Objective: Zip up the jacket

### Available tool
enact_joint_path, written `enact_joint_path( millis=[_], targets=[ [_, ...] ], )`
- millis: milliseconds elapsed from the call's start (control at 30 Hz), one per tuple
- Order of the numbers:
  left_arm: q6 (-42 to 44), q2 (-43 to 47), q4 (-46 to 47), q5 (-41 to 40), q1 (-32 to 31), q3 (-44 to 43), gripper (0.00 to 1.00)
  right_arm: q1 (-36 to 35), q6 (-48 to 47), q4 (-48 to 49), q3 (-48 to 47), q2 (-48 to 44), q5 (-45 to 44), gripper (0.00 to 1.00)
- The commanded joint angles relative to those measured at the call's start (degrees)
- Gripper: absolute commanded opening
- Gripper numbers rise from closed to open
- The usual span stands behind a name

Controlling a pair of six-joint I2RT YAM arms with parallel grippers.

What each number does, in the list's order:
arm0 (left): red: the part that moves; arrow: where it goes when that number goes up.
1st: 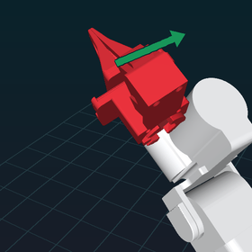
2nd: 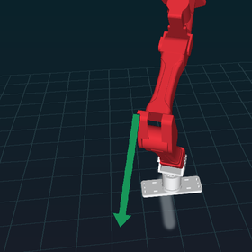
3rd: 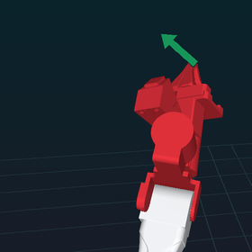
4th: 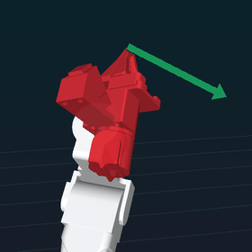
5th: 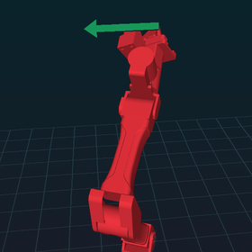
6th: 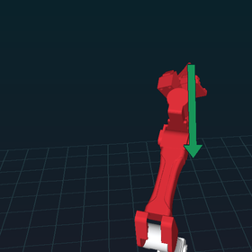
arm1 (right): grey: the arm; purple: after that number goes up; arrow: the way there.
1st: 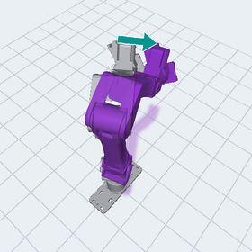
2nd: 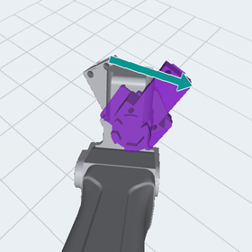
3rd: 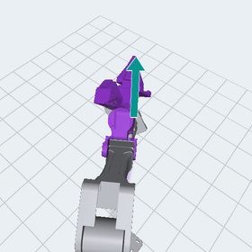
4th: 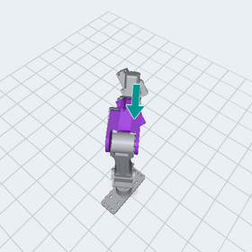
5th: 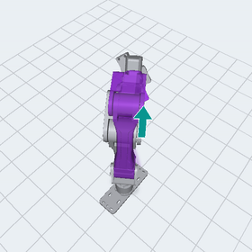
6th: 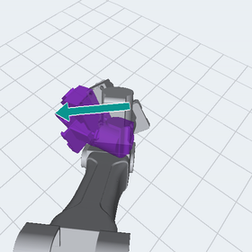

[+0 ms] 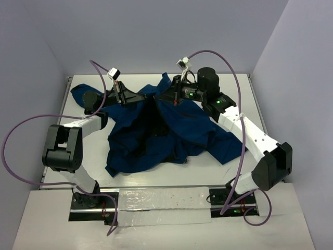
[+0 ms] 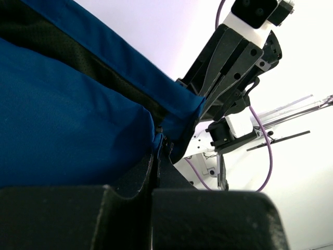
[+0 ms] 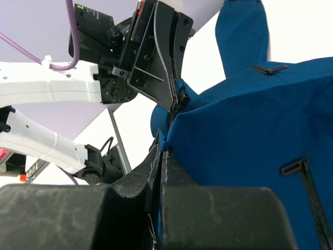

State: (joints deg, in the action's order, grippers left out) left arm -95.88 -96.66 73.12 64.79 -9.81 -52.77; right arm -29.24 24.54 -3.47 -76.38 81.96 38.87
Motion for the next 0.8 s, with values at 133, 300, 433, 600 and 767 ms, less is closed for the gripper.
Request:
enact_joint_path(
  millis=[133, 300, 433, 600, 767],
  targets=[
    [-1.1, 1.9, 8.6, -3.7, -0.8, 0.1, 0.00, -1.1, 2.0, 6.7, -0.5, 1.6, 0.2, 0.00],
    [-0.4, 2.7, 7.9, -4.7, -0.9, 0.7, 0.00, -1.1, 2.8, 7.0, -0.5, 2.4, -0.6, 0.00],
    [-1.0, 2.4, 8.7, -4.8, -0.9, 0.7, 0.00, -1.1, 3.9, 8.3, -0.4, 3.2, -0.4, 0.00],
    [-1.8, 2.1, 9.8, -4.9, -1.1, 0.7, 0.00, -1.1, 3.9, 8.1, -0.9, 3.9, -0.4, 0.00],
    [-1.5, 2.6, 9.8, -5.2, -1.1, 1.2, 0.00, -1.2, 3.9, 7.9, -1.1, 4.3, -0.6, 0.00]
  ],
)
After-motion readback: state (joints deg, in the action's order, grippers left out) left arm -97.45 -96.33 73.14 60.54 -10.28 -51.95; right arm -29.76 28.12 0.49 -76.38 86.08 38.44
